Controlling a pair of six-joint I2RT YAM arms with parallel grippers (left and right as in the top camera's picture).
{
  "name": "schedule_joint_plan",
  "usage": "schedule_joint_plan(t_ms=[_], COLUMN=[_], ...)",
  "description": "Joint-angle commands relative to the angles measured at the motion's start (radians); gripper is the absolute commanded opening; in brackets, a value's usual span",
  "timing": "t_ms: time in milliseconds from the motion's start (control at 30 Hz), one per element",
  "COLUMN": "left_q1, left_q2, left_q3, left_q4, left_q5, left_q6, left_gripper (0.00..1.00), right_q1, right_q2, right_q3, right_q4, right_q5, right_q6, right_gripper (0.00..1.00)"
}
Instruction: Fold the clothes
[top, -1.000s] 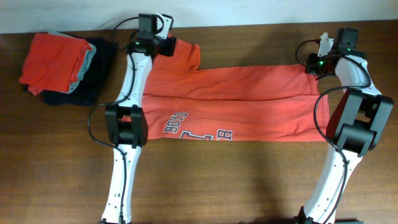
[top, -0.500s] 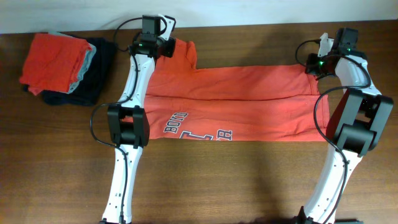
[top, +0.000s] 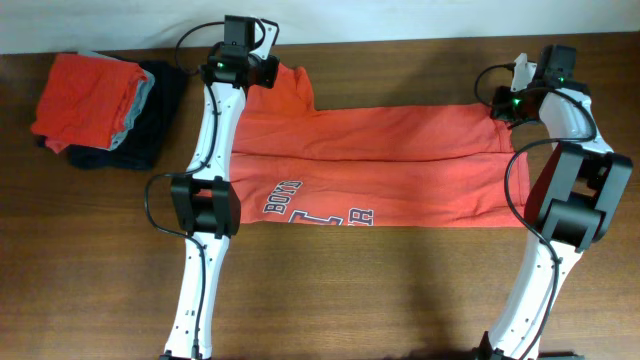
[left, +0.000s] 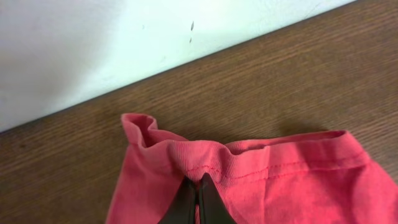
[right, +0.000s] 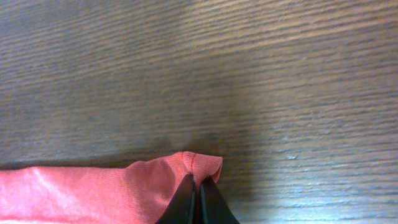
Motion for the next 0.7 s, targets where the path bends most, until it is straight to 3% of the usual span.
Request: schedule_joint_plan(t_ms=[0, 667], left_q1=[0.008, 0.019], left_q2=[-0.066, -0.227], left_q3=[0.033, 0.034], left_q4=[-0.026, -0.332], left_q5=[-0.011, -0.008], left_q6=[0.009, 0.008], left_gripper=[0.01, 0.01], right_q1=[0.005, 0.005], right_q2=[-0.024, -0.129], right_q3=[0.010, 0.011], right_q4=[-0.026, -0.158], right_q5=[-0.027, -0.058], right_q6=[0.003, -0.019], right_gripper=[0.04, 0.04])
